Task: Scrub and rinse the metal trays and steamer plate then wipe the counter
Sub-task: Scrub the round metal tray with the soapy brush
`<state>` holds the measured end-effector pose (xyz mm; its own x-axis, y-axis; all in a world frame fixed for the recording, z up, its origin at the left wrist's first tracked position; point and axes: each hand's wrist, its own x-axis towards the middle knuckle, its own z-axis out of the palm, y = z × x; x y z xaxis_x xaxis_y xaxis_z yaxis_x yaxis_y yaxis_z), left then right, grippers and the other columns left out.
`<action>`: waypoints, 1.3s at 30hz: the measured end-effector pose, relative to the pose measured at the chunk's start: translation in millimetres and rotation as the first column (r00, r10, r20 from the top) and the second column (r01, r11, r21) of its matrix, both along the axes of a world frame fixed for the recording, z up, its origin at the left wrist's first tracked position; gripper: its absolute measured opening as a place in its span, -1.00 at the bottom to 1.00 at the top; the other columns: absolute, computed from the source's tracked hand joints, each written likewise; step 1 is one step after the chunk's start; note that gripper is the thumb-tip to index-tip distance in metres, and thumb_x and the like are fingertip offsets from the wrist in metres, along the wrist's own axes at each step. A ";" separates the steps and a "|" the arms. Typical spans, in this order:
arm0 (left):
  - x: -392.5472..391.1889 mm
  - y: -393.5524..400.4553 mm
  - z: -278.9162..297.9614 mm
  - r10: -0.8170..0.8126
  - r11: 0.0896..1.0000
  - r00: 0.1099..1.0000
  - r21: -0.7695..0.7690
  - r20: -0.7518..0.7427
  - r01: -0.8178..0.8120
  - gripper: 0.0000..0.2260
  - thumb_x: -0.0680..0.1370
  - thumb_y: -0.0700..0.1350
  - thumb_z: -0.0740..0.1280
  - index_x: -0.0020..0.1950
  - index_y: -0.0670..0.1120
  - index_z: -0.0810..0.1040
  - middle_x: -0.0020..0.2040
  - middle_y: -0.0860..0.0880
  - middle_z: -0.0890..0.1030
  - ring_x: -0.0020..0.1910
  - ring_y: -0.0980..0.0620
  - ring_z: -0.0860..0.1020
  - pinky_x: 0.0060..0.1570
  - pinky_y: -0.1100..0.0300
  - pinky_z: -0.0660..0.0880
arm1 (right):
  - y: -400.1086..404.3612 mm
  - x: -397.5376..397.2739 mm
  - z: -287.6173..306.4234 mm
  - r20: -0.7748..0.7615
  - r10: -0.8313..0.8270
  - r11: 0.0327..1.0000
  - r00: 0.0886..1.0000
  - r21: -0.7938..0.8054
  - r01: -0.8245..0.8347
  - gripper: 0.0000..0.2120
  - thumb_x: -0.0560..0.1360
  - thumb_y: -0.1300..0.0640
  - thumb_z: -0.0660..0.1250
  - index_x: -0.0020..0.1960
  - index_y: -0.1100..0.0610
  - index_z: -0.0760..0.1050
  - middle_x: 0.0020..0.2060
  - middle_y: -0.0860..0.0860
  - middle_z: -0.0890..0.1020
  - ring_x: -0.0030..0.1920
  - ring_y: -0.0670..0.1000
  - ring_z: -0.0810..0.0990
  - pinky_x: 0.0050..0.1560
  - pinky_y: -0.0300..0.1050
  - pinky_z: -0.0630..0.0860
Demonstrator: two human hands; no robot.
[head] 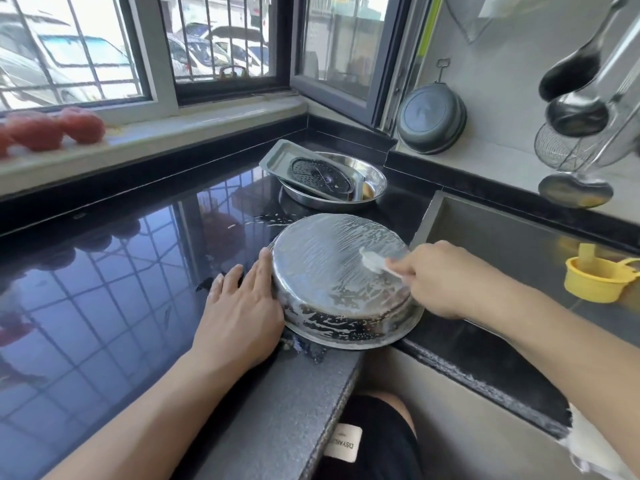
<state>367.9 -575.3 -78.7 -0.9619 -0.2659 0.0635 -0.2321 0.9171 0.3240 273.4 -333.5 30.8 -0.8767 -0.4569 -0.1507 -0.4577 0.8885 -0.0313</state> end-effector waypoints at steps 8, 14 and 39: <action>-1.0 1.0 1.6 -0.002 1.000 1.000 -0.024 0.026 0.003 -0.39 0.65 0.00 -0.11 0.69 -0.11 -0.18 0.70 -0.01 0.06 0.66 -0.15 0.03 0.62 -0.11 -0.02 | -45.3 19.8 -11.0 -0.004 0.203 0.978 0.979 -0.055 -0.203 -0.56 0.65 0.03 0.19 0.46 -0.35 0.34 -0.01 0.00 0.61 -0.20 0.03 0.49 -0.01 -0.09 0.49; -3.0 -1.4 -0.9 -0.006 0.999 0.999 -0.031 0.032 0.007 -0.30 0.54 0.03 -0.20 0.69 -0.10 -0.18 0.71 -0.01 0.04 0.66 -0.16 0.02 0.62 -0.13 -0.04 | -80.5 24.0 -15.9 -0.090 0.242 0.970 0.966 0.017 -0.241 -0.58 0.66 0.00 0.11 0.49 -0.22 0.37 0.21 0.12 0.59 0.17 0.24 0.58 0.16 0.10 0.53; -1.7 -4.9 -1.7 -0.006 1.000 0.999 -0.029 0.044 0.008 -0.31 0.55 0.03 -0.18 0.69 -0.10 -0.14 0.70 0.01 0.04 0.65 -0.15 0.03 0.62 -0.12 -0.01 | -60.6 23.6 -15.3 -0.039 0.370 0.928 0.928 -0.036 -0.371 -0.64 0.68 -0.10 0.08 0.44 -0.27 0.43 0.20 0.01 0.65 0.16 0.15 0.60 0.17 0.06 0.53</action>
<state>366.2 -580.2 -80.4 -0.9658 -0.2578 0.0286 -0.2391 0.9278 0.2864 296.9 -394.1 15.5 -0.6476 -0.7555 -0.0997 -0.7555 0.6536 -0.0454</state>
